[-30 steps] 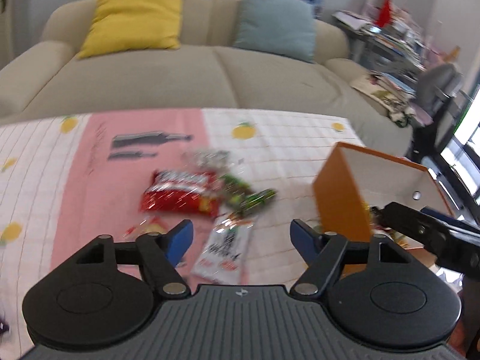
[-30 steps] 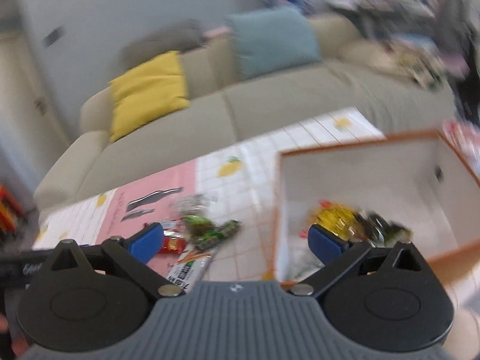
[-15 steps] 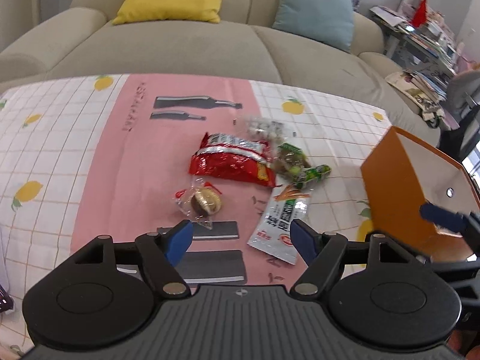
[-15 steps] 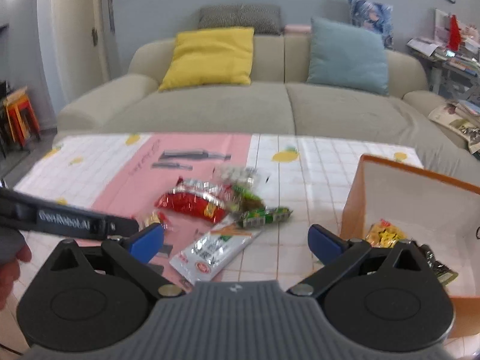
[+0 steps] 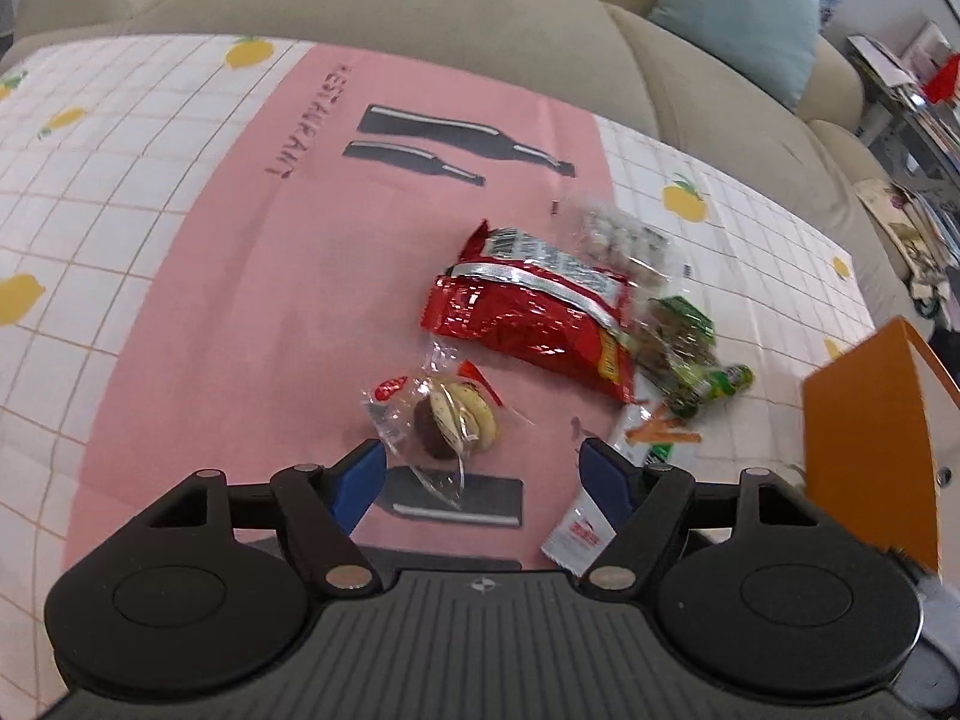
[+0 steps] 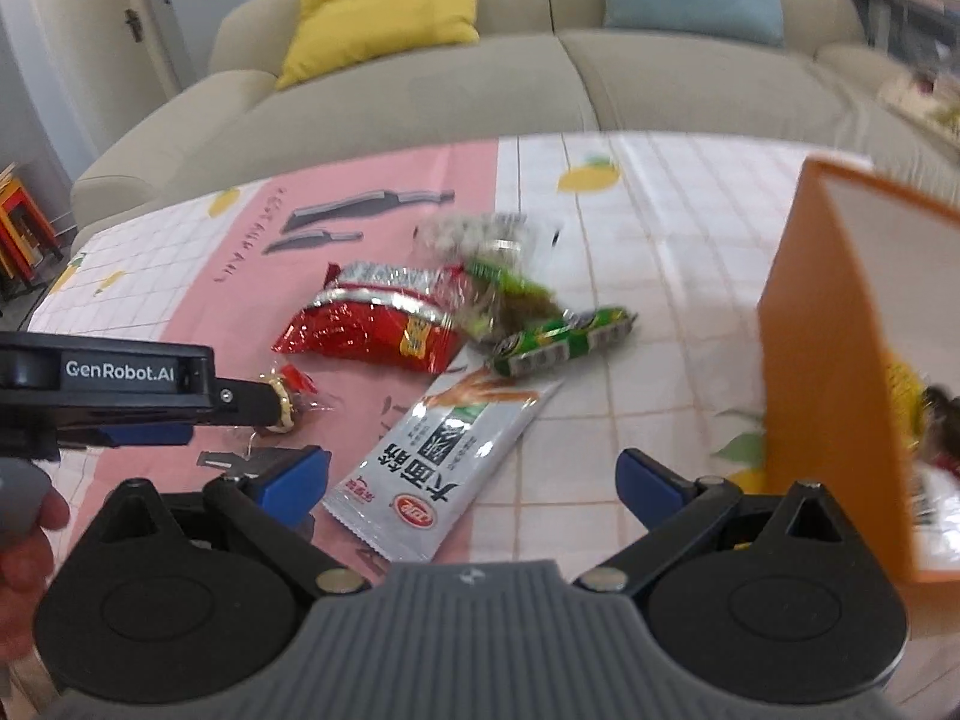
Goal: Organize snacks
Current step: 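Move both grippers back over the remaining snacks toward the small wrapped cake, then grasp the wrapped cake with the left gripper while the right grasps the white stick packet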
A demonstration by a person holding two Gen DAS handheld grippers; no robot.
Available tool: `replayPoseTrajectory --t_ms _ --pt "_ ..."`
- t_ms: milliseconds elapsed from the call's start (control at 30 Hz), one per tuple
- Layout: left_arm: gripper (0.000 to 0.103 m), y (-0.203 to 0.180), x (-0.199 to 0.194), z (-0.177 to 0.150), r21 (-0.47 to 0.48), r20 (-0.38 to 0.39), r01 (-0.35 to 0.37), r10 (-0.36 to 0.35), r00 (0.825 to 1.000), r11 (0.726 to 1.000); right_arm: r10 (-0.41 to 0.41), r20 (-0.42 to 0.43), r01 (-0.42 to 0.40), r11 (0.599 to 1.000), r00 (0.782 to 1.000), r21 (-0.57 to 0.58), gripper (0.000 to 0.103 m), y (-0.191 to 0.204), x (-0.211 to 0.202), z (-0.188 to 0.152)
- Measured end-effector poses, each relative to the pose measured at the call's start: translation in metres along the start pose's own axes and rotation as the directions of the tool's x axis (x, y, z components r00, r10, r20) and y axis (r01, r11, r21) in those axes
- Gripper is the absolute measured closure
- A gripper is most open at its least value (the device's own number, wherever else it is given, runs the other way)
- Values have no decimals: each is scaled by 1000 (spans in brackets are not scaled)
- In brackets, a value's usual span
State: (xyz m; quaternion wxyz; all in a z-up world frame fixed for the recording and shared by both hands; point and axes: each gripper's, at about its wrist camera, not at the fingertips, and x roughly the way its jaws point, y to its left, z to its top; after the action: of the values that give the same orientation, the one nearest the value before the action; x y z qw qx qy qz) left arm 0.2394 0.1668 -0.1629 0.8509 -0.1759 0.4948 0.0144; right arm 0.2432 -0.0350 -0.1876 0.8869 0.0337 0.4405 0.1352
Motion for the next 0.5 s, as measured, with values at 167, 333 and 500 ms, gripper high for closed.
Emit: replayPoseTrajectory --t_ms 167,333,500 --pt "18 5 21 6 -47 -12 -16 15 1000 999 -23 -67 25 999 997 38 3 6 32 1" --pt "19 7 31 6 -77 16 -23 24 1000 997 -34 -89 42 996 995 80 3 8 52 4" --pt "20 1 36 7 -19 48 -46 47 998 999 -71 -66 73 997 995 28 3 21 64 7"
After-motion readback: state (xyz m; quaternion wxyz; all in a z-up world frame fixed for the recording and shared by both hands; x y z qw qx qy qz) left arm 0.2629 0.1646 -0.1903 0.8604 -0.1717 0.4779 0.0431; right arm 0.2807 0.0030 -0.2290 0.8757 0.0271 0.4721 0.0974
